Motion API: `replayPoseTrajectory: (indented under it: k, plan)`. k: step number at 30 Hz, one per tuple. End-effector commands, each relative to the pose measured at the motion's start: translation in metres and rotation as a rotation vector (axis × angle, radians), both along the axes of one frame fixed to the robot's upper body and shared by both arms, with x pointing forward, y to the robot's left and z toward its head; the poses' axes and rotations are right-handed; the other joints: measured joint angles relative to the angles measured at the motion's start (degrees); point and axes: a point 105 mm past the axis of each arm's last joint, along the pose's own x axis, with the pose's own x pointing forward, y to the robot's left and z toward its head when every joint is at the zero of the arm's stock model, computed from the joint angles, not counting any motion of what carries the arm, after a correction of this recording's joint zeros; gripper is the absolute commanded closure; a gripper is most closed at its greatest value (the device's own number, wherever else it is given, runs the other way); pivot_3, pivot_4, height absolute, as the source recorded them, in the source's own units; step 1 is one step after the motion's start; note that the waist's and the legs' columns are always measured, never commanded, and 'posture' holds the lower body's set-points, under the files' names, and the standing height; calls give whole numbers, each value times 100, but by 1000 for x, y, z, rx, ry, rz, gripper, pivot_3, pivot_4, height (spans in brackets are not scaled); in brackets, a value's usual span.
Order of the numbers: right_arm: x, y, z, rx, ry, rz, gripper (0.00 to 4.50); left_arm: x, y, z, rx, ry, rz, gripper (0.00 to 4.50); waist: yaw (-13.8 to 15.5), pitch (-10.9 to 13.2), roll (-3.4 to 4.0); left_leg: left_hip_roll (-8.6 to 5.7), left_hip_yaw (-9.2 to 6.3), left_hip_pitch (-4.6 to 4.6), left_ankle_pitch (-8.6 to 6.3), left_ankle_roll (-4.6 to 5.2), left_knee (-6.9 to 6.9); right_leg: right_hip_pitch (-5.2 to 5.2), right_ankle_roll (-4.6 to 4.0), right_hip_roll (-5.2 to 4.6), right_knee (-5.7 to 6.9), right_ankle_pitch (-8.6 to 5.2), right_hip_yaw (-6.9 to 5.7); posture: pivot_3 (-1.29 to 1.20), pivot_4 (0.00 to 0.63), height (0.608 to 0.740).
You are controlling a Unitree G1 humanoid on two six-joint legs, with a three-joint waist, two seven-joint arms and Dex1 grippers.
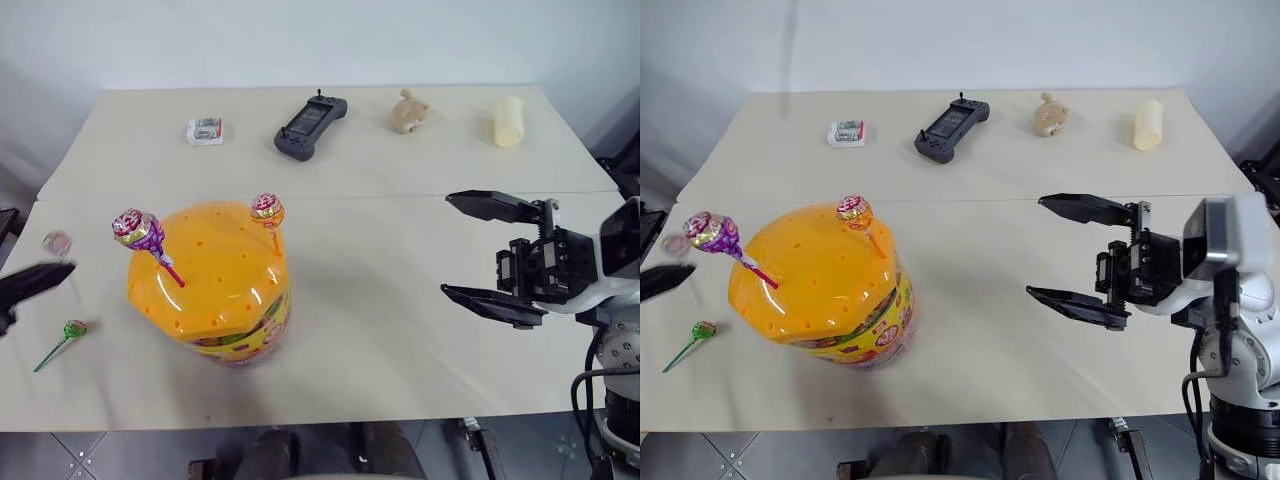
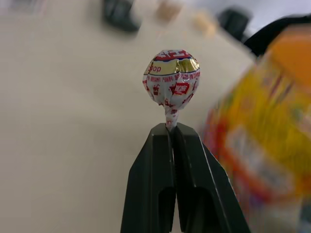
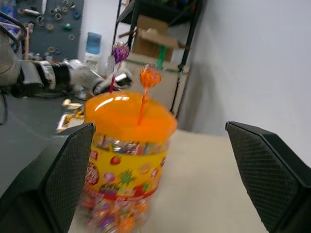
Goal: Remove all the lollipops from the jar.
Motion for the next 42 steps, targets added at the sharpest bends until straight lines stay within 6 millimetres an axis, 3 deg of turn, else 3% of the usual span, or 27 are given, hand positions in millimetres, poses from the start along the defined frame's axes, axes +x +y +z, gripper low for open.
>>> replayPoseTrajectory:
  k: [1,8,13,16,22,27,31,35,39,42]
  plan:
    - [-2,1,-9,-62,-15,38,0,-30,-4,-18,140,56,-7,4476,57,3,8,-2,1,2,-4,7,1,7,0,-4,-5,0,0,0,150,740]
    - [-1,1,-27,-119,-60,95,0,-45,0,-60,116,187,136,4476,260,3,6,2,-9,42,-15,9,6,69,1,-7,-46,1,-14,0,150,740]
    - [-11,1,-36,-177,-75,136,0,-38,1,-79,118,230,179,4476,258,3,7,2,-9,48,-16,7,0,71,1,-5,-45,1,-13,0,150,740]
    - [-13,1,-36,-185,-87,134,0,-31,-2,-79,102,194,172,3762,250,3,7,1,-8,46,-18,8,-1,70,1,-4,-49,1,-12,0,150,740]
    - [-16,5,-27,-136,-99,126,0,-22,4,-71,103,152,191,1888,201,3,6,3,-7,47,-20,5,-2,68,1,1,-50,1,-12,0,150,740]
    - [-23,10,-20,-64,-85,126,0,-19,-13,-24,66,-116,28,367,200,1,3,4,-9,45,-20,5,-1,68,1,1,-53,1,-14,0,150,740]
    - [-23,7,8,80,-99,65,0,-10,-40,32,-8,-279,-125,367,225,2,4,3,-9,44,-21,5,10,70,1,-2,-49,2,-14,0,150,740]
    - [-23,5,32,153,-116,15,0,-5,-90,74,-37,-394,-388,367,254,3,8,3,-16,44,-22,3,25,73,0,-2,-42,2,-16,0,150,740]
    - [-26,4,45,151,-146,-6,0,-13,-136,90,-45,-403,-631,367,221,7,18,2,-14,42,-23,5,23,71,0,1,-41,3,-14,0,150,740]
    - [-29,6,44,114,-143,2,0,-18,-155,97,-64,-417,-723,367,142,7,19,7,-14,37,-24,4,19,65,0,10,-31,3,-15,0,150,740]
